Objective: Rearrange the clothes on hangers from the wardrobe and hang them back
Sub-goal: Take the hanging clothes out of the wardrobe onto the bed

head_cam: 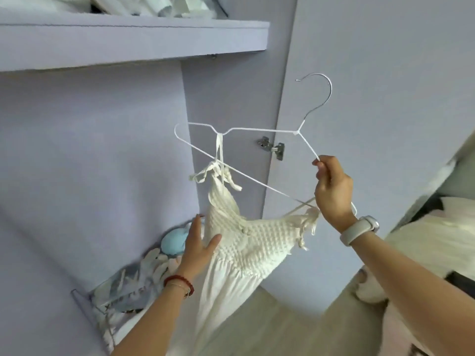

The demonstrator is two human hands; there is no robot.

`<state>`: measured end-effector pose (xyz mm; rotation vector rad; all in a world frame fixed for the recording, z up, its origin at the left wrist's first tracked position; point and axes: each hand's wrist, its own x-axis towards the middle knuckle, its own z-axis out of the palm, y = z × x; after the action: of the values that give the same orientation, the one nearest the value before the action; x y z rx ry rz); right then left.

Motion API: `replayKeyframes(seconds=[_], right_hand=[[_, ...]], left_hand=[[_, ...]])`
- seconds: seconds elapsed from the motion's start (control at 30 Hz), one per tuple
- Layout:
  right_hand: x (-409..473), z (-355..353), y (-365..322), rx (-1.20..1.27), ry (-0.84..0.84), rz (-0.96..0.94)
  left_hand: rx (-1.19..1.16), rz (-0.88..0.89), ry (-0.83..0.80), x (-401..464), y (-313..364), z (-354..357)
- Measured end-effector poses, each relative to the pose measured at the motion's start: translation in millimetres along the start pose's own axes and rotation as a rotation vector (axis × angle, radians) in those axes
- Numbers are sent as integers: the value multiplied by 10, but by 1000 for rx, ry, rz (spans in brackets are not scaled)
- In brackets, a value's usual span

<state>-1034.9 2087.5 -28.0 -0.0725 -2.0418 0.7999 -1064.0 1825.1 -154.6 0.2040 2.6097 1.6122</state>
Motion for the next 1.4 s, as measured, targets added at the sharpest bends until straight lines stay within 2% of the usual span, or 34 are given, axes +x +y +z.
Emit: replayKeyframes(seconds=[0.07, 0.2, 0.43, 0.53, 0.6, 0.67, 0.73, 0.77, 0.87, 0.97, 1.03, 1.2, 1.27, 1.4], right_hand=[[12, -354, 85, -36, 53, 47], [-37, -1031, 325, -130, 165, 154], [-744, -2331, 1044, -346, 361, 529], [-1170, -2842, 1355, -464, 442, 720], [-1412, -3160, 1497, -528, 480, 863], [-1601, -3450, 1599, -540, 531, 954], [-1709, -3686, 1706, -543, 574, 1006], [-1752, -3795, 1776, -550, 593, 1031], [-1843, -4062, 1976, -561, 642, 1095], [-1923, -4344, 2193, -560, 690, 1156], [-1986, -4522, 2347, -543, 732, 1183], [-1986, -4727, 2631, -443, 737, 1233], [-1884, -4732, 2737, -342, 725, 1250], [-1516, -4596, 2971, -160, 711, 1243]], left_hand=[[17, 76, -49, 59, 211, 215], [-26, 93, -217, 123, 434, 759], [-60, 176, -541, -346, 826, 1788], [-111, 160, -726, -576, 1054, 2138], [-176, 98, -895, -709, 1254, 2367], [-265, 2, -994, -782, 1391, 2628], [-204, 6, -1059, -846, 1541, 2898], [-115, 67, -1077, -927, 1654, 3025], [138, 265, -955, -1137, 1822, 3521], [96, 383, -900, -1288, 2028, 3951], [56, 369, -854, -1342, 2169, 4234], [-53, 191, -808, -1238, 2556, 4745], [-87, 137, -671, -1062, 2692, 4901], [36, 213, -391, -616, 3048, 5140]])
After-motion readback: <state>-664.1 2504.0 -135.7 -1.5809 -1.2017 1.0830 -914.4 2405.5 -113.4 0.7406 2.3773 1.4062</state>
